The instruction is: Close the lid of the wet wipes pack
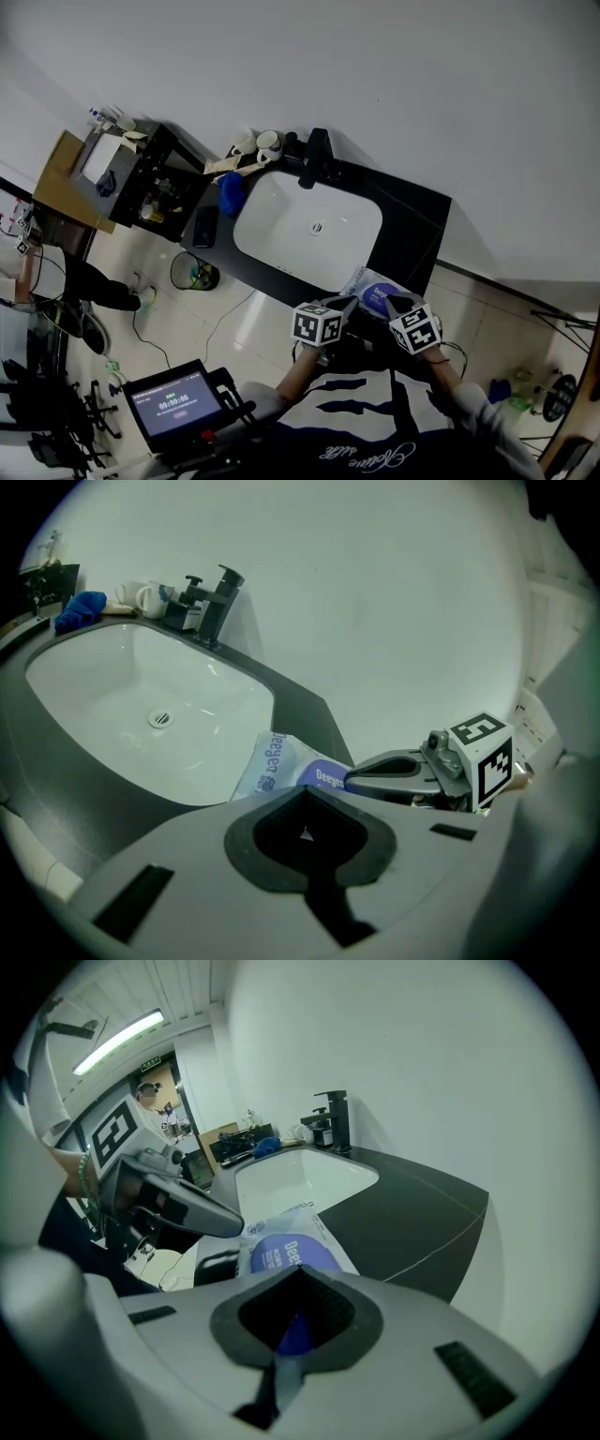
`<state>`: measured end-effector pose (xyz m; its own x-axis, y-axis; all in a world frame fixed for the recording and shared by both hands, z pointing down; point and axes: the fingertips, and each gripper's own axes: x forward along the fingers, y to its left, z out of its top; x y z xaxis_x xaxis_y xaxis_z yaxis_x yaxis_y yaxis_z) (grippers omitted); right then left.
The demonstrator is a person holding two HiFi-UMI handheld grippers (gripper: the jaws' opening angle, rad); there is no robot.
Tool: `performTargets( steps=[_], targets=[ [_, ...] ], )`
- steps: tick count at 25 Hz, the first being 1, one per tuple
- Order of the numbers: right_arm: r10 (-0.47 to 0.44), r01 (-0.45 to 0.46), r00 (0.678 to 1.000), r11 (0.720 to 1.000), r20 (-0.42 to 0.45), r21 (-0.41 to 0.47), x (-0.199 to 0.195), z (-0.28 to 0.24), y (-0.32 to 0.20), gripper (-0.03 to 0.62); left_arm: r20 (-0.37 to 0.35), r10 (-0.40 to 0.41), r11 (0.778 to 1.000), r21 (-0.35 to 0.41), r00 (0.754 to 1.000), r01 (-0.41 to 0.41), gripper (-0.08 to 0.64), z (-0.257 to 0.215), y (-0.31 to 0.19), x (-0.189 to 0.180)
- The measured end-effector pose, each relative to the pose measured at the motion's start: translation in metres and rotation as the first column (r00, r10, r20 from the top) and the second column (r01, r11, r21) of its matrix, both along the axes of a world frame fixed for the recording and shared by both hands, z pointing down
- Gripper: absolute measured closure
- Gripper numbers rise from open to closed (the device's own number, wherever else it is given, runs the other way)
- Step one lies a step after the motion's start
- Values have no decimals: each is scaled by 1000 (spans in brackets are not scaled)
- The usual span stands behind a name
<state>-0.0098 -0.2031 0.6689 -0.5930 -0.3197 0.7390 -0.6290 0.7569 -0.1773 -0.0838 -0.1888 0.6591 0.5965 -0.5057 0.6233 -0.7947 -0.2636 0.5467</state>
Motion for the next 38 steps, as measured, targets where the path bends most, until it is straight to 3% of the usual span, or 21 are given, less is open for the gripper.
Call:
performTargets(
  steps=[3,8,13,16,21,28,31,35,38],
  targets=[
    [42,-42,999,999,-14,-30,0,2,-1,594,-15,31,999,30,999,-31,560,-8,3,2],
    [64,-65,995,998,-72,-8,-2,2,-1,594,-32,77,995,68,997,-74,560,-19,12,3],
    [249,-244,968,963,-33,112,13,-9,2,594,-64,124,986,117,990,-116,560,-38,29,4],
    [345,-349,937,930,57,113,14,-23,16,594,-80,148,979,153,986,-134,560,-48,43,1],
    [477,-498,849,866,227,46,19,-53,54,594,-89,180,964,215,980,-157,560,-63,61,11],
    [498,-548,798,834,339,64,48,-102,126,594,-128,219,931,323,967,-168,560,-108,99,61],
    [503,-564,778,824,377,64,52,-114,131,594,-120,217,926,341,969,-165,560,-115,101,64],
    [472,-540,796,837,379,92,54,-130,141,594,-117,179,930,346,977,-128,560,-120,108,65],
    [439,-521,808,844,392,129,65,-146,171,594,-125,158,926,363,980,-103,558,-130,142,82]
  ],
)
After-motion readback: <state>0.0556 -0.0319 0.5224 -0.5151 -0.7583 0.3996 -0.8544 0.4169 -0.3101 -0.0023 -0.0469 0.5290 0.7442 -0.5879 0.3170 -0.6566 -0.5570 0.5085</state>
